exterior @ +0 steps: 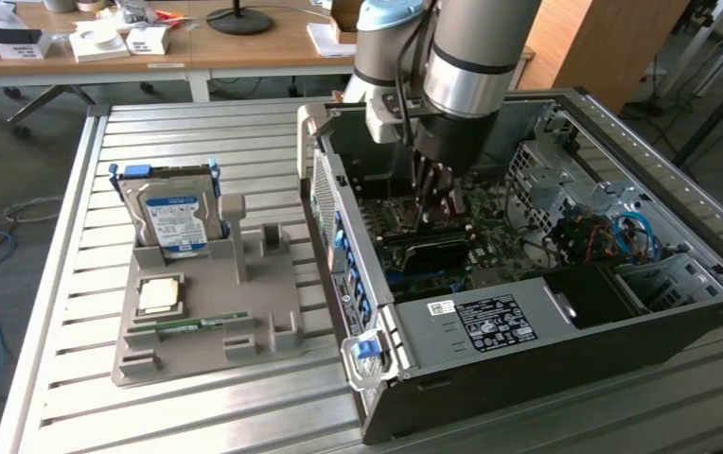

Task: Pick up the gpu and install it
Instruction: 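Press down on the gpu until it lock into place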

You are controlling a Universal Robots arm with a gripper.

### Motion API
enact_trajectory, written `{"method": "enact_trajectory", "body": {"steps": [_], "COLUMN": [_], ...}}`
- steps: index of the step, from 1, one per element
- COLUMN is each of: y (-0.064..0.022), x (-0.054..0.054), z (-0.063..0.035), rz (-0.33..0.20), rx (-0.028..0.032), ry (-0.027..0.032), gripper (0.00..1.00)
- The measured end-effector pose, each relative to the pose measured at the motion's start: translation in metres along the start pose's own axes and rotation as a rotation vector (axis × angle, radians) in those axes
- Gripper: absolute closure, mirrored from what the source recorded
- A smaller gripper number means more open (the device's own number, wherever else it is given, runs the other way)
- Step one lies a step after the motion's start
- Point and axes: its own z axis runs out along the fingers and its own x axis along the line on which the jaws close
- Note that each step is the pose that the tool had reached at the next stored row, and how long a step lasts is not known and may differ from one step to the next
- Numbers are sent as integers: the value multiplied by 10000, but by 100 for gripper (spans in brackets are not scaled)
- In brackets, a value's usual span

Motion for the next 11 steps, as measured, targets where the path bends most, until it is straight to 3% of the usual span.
{"method": "enact_trajectory", "body": {"steps": [8,11], "y": [-1,-1], "x": [0,0], "z": [-206,-220], "rz": [1,0], "rx": [0,0], "ry": [0,-1], "gripper": [89,89]}}
